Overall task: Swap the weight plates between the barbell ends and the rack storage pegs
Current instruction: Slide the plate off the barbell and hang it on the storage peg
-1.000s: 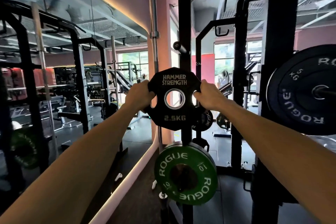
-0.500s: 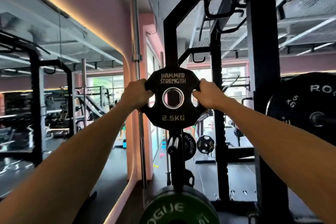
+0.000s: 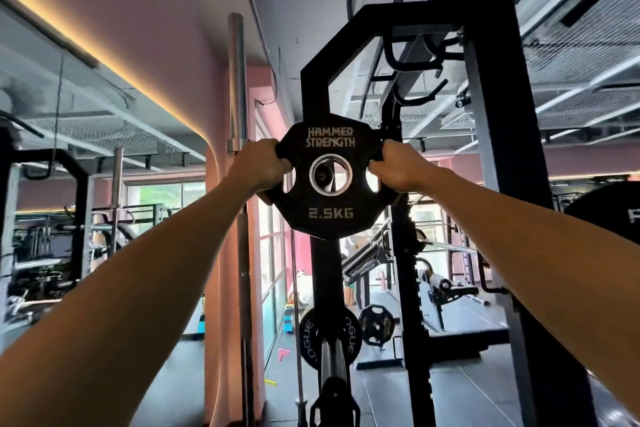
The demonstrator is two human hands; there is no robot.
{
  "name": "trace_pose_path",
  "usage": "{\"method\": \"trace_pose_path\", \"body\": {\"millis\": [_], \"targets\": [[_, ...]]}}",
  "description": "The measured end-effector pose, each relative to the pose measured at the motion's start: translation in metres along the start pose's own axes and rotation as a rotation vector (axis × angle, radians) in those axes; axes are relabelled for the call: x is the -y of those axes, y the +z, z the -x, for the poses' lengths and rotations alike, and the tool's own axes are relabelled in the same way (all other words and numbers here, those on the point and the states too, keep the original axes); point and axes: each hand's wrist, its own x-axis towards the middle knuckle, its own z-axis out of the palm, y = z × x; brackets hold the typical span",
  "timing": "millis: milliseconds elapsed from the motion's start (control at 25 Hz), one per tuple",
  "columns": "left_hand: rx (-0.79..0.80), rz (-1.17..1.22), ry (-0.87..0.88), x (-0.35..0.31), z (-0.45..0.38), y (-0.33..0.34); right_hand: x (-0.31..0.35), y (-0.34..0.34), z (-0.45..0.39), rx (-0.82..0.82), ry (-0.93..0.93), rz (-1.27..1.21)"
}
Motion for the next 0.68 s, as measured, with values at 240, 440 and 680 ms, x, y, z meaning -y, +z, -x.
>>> {"method": "trace_pose_path", "body": {"millis": [240, 440, 680], "targets": [[-0.022, 0.015, -0.007, 0.030, -0.042, 0.035, -0.020, 0.042, -0.054, 0.002, 0.003, -0.032], [-0.022, 0.017, -0.022, 0.059, -0.067, 0.091, -0.043, 0.083, -0.092, -0.040, 0.025, -0.071], [-0.101, 0.079, -0.023, 0.087, -0.104, 0.164, -0.081, 0.144, -0.135, -0.057, 0.092, -0.152]]}}
